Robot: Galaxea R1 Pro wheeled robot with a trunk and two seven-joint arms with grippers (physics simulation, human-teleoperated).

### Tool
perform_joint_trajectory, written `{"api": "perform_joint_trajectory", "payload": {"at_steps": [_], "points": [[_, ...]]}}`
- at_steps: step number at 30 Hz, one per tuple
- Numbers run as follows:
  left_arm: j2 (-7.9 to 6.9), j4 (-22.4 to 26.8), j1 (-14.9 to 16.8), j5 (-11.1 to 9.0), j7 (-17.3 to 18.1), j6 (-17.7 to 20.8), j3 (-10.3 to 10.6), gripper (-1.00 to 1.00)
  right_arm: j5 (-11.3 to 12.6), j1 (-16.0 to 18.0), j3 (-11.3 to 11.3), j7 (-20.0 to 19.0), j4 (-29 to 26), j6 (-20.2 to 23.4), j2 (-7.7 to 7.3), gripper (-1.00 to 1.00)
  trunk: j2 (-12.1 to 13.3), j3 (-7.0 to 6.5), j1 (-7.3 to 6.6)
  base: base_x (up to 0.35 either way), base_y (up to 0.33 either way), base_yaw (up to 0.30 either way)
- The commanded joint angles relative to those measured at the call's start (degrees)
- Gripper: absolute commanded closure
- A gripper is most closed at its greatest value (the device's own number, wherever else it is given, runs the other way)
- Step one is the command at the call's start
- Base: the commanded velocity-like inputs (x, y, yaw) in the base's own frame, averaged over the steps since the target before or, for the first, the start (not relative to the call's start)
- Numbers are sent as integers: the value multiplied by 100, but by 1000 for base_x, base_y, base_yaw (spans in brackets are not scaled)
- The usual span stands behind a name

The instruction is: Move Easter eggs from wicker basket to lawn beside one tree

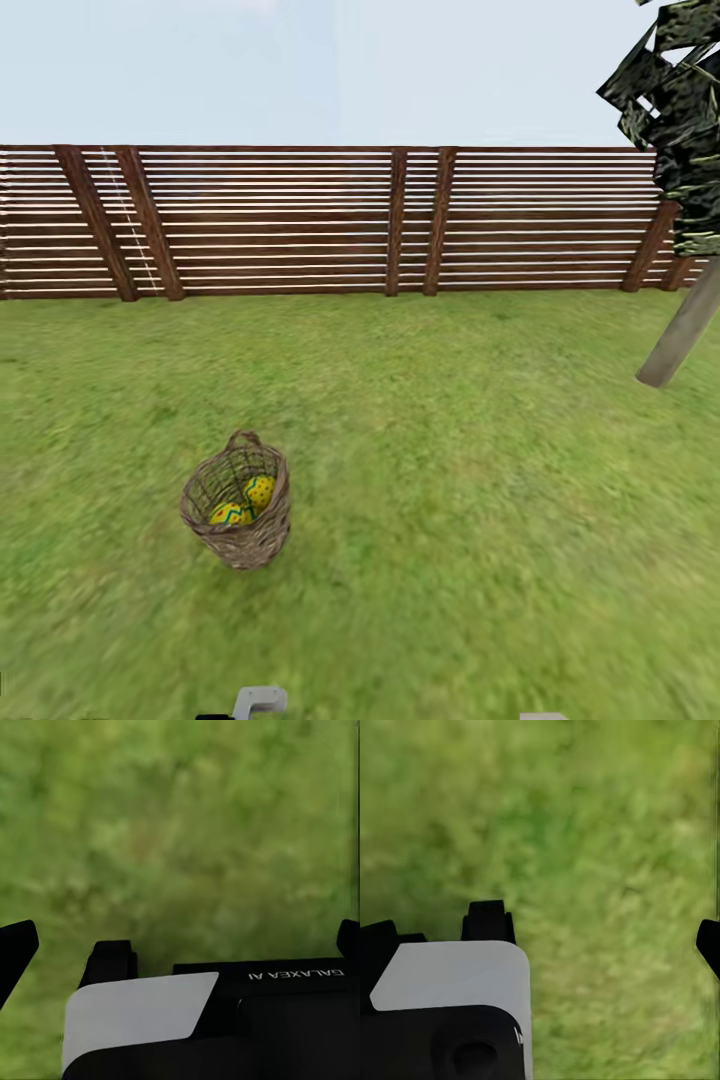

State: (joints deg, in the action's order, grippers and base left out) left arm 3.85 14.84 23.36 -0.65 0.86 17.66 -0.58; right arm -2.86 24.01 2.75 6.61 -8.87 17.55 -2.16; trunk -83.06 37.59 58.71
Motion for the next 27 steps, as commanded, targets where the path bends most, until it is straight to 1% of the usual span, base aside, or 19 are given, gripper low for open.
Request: {"api": "perform_joint_trajectory", "payload": {"at_steps": [1,27], "points": [[1,11,1,-6,10,36,-8,-100,-30,-1,26,5,-12,35,3,-100,-2,5,2,249,-230,290],[-7,10,1,-6,8,36,-13,-100,-30,-1,23,16,-9,38,24,-100,-2,5,2,266,-212,293]]}}
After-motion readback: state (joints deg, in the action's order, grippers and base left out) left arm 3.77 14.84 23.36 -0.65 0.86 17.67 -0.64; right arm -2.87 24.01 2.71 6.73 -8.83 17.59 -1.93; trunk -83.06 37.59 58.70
